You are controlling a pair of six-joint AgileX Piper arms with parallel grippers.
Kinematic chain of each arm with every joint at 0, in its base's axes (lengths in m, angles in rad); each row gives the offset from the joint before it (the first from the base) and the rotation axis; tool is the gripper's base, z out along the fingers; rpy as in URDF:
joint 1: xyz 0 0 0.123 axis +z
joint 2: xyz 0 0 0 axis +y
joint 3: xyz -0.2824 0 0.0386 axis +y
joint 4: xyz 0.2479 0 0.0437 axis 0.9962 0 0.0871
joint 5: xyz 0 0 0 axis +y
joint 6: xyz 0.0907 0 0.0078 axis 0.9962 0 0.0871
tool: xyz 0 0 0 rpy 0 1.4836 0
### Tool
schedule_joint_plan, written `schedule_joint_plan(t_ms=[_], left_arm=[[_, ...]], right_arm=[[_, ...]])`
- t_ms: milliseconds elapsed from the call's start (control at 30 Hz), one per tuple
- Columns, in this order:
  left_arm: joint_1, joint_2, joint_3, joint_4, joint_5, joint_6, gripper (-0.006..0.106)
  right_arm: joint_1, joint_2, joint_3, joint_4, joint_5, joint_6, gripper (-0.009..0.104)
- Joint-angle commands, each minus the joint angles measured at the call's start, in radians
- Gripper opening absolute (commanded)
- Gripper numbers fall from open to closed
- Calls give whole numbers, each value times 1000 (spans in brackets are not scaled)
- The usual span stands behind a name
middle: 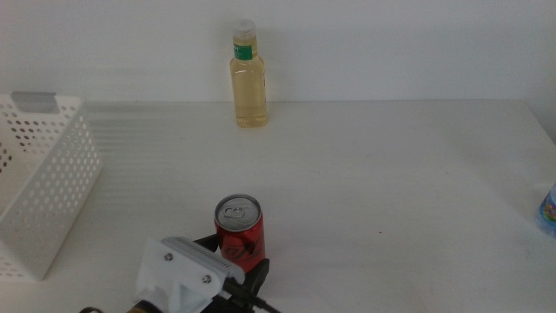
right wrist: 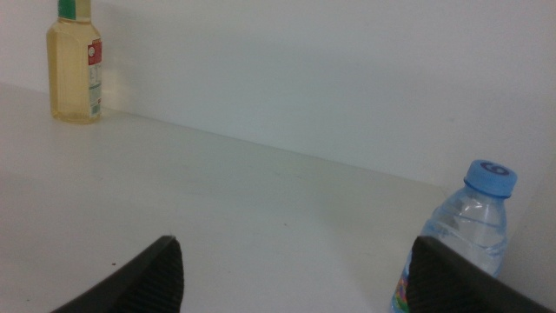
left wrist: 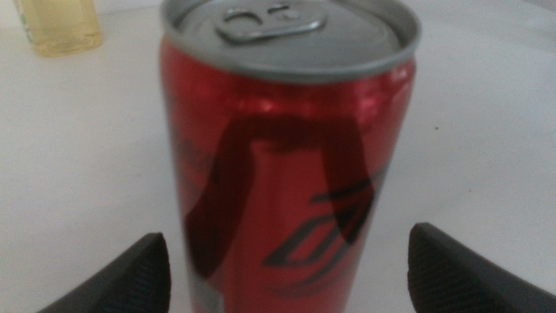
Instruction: Use arms to grab the bottles and put them into the dustbin to the left of the table.
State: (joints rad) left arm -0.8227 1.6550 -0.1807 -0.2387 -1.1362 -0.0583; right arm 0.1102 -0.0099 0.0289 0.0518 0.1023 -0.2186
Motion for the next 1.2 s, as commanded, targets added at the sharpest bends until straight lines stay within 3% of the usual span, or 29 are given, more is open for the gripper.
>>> schedule_joint_plan(t_ms=[0, 567, 700, 1033, 1067, 1167], left_arm=[[-1, -4, -38, -14, -180, -13, 90], [1, 116, -161, -89, -180, -7, 90], [1, 128, -170, -87, -180, -5, 85], [-1, 130, -170, -80, -180, -4, 41], [-1, 110, -170, -81, -146, -6, -5], [-1, 69, -170, -81, -114, -7, -5]], right_arm=[[-7, -27, -8, -13, -75, -5, 67], [-7, -27, -8, -13, -75, -5, 67], [-7, -27, -8, -13, -75, -5, 67], [-7, -27, -8, -13, -75, -5, 67], [-7, -27, -8, -13, -75, -5, 67], [-7, -27, -8, -13, -75, -5, 67]])
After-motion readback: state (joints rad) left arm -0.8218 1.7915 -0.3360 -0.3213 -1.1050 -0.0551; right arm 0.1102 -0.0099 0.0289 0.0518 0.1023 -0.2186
